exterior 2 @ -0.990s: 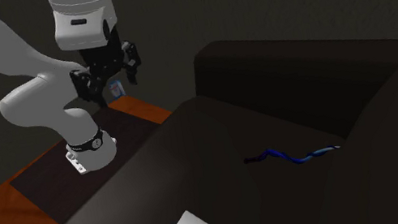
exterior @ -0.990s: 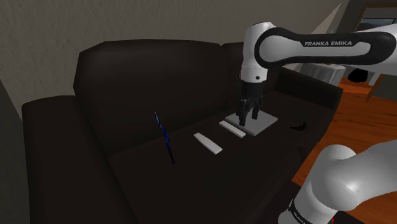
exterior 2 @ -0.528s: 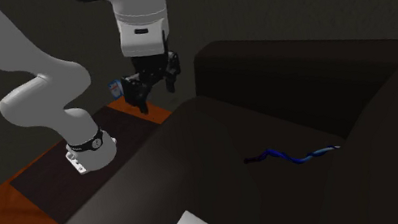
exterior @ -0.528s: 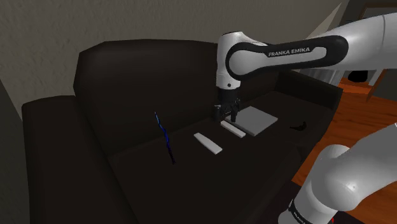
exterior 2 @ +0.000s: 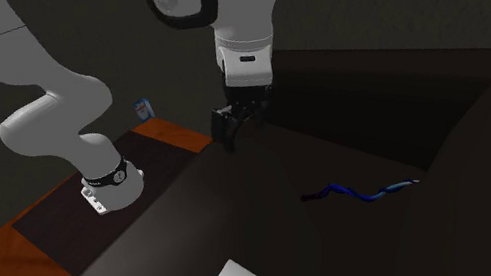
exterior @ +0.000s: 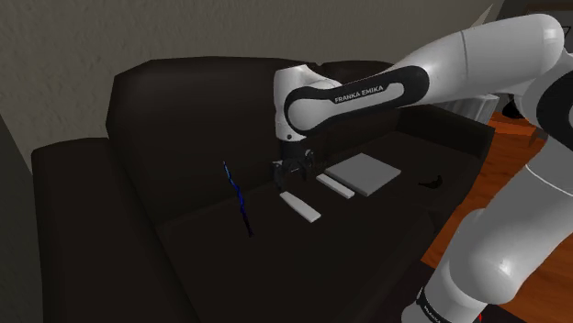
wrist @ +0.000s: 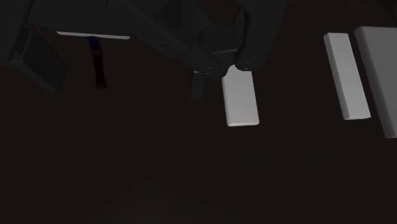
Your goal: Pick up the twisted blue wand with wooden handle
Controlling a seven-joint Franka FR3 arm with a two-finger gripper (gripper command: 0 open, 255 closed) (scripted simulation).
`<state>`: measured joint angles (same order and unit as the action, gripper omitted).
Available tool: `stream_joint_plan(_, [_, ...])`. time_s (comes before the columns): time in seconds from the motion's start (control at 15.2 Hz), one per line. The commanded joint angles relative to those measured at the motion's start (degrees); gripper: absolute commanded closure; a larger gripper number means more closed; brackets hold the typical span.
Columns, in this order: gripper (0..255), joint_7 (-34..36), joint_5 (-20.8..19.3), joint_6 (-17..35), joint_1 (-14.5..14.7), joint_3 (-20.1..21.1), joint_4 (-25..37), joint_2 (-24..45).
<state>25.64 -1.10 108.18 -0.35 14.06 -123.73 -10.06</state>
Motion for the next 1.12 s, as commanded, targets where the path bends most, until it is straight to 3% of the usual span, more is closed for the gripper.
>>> stream_joint_plan(0.0, [0,3.2,-2.1,1.4,-0.1,1.0,3.6,4.9])
stream_joint_plan(0.53, [0,14.9,-11.8,2.7,2.4,2.1,20.0,23.6])
stream_joint_plan(1.06, [0,21.7,-19.1,-1.7,7.4,-0.5,42.1,42.2])
